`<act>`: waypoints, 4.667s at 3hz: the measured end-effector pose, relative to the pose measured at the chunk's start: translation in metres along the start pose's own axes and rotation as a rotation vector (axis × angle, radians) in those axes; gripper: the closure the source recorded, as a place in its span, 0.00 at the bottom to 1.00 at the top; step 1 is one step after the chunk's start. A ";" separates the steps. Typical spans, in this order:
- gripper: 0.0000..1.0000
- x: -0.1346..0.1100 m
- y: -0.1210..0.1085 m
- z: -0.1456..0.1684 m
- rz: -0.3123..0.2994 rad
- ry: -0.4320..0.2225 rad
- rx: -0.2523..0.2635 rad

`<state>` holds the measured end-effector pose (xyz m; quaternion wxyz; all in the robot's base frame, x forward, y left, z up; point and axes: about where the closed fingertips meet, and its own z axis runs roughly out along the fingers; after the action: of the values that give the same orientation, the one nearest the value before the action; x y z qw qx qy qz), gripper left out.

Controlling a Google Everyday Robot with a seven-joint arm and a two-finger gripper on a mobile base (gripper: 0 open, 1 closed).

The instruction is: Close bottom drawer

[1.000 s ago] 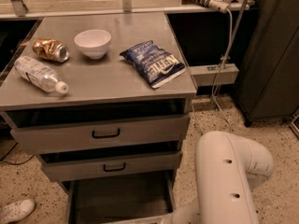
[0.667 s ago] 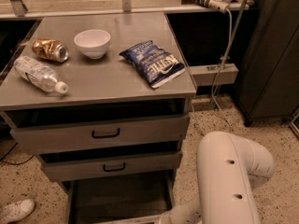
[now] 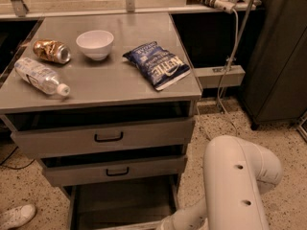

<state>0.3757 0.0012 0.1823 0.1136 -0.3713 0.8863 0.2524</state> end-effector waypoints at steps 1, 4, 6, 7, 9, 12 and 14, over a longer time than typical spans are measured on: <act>0.58 0.000 0.000 0.000 0.000 0.000 0.000; 0.00 0.000 0.000 0.000 0.000 0.000 0.000; 0.19 0.000 0.000 0.000 0.000 0.000 0.000; 0.42 0.000 0.000 0.000 0.000 0.000 0.000; 0.89 0.000 0.000 0.000 0.000 0.000 0.000; 1.00 -0.047 -0.019 -0.002 -0.030 -0.125 0.120; 1.00 -0.075 -0.027 0.010 -0.084 -0.158 0.144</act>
Offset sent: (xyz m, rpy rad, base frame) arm 0.0000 0.0000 0.0000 0.0000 0.0000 0.0000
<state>0.4477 0.0358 0.1929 0.2198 -0.3779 0.8741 0.2118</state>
